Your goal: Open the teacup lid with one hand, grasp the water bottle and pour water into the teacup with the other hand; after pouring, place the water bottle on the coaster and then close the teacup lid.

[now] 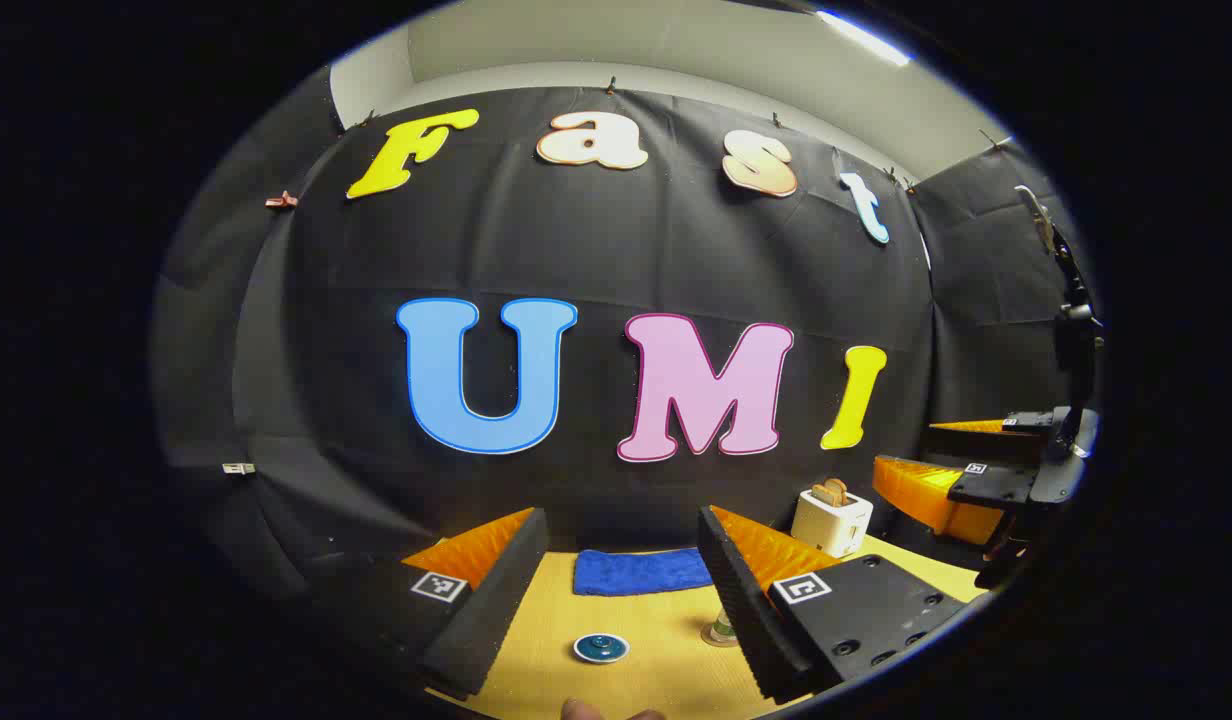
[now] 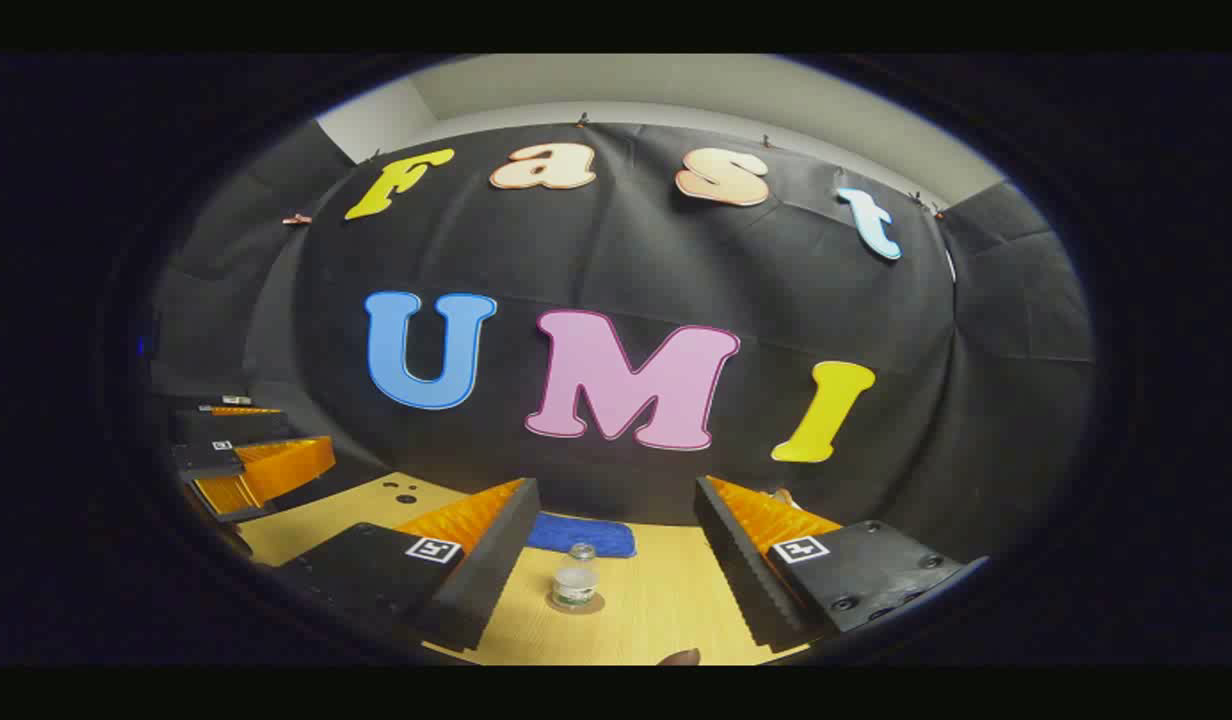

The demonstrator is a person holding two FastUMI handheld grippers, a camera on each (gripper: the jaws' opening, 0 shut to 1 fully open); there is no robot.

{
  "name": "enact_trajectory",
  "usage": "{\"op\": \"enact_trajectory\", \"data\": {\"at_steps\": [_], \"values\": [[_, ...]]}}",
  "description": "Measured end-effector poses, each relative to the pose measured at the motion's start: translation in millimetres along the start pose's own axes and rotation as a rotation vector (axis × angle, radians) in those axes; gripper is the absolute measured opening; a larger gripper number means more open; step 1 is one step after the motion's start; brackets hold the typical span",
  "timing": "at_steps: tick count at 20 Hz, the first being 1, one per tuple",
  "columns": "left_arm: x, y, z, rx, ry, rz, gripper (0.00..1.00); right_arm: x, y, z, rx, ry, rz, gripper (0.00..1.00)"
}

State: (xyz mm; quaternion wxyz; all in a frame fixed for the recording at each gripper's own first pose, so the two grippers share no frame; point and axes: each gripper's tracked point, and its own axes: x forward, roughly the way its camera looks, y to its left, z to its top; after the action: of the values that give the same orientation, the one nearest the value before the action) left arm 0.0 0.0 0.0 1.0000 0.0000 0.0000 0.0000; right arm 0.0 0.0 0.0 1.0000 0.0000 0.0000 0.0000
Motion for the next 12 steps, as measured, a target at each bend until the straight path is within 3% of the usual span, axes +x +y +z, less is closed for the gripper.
{"op": "enact_trajectory", "data": {"at_steps": [12], "values": [[13.4, -0.3, 0.4, 0.02, 0.0, 0.001, 0.95, 13.5, 2.4, -1.5, 0.001, -0.003, 0.018, 0.97]]}}
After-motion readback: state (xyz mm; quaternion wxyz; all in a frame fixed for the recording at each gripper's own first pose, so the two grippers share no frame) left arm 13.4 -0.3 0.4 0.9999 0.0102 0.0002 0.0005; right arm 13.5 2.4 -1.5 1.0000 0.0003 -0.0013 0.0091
